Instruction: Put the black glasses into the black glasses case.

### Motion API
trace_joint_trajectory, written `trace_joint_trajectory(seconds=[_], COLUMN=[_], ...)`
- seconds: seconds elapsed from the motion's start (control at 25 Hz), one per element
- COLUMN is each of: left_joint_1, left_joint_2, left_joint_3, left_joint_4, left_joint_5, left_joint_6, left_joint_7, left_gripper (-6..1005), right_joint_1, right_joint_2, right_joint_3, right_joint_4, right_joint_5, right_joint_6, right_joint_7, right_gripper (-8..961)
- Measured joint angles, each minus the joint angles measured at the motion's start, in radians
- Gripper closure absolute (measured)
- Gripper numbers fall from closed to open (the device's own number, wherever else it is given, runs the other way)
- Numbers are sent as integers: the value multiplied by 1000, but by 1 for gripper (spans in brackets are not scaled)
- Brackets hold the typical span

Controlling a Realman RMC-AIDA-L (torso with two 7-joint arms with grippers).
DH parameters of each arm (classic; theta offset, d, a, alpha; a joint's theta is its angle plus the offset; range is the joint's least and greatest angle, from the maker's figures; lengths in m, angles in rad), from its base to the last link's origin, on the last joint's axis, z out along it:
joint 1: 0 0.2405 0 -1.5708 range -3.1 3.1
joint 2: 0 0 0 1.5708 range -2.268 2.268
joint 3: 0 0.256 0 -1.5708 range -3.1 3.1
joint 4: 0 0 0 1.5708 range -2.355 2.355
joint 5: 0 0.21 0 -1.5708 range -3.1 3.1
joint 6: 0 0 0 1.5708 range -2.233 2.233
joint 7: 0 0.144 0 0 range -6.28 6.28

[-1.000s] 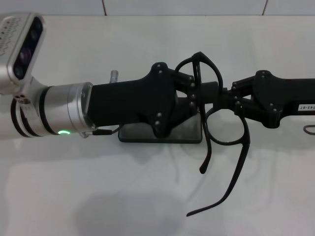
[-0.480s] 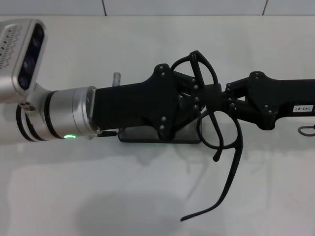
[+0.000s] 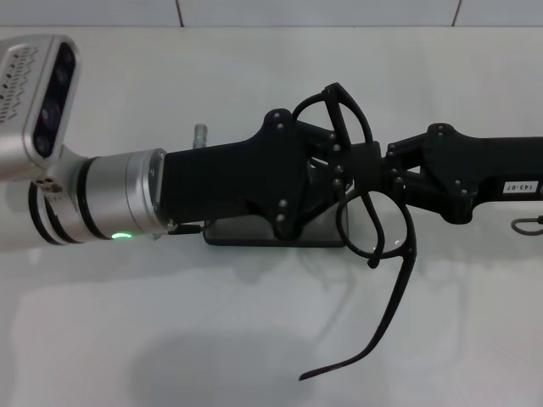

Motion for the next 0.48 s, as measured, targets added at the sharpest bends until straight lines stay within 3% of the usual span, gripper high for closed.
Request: trace_joint_trajectory(seconds=[0.48], left_joint_1=[2], left_joint_2=[0], left_joint_3=[2], left_joint_4=[0], left_joint_5=[-1], left_joint_6=[2], left_joint_7=[1], left_gripper=[989], right_joint_1=[-7], right_joint_2=[-1], right_joint_3=[-2], right_joint_4=[0], right_joint_5=[4], right_joint_6=[3], right_joint_7=[-1], right_gripper=[886])
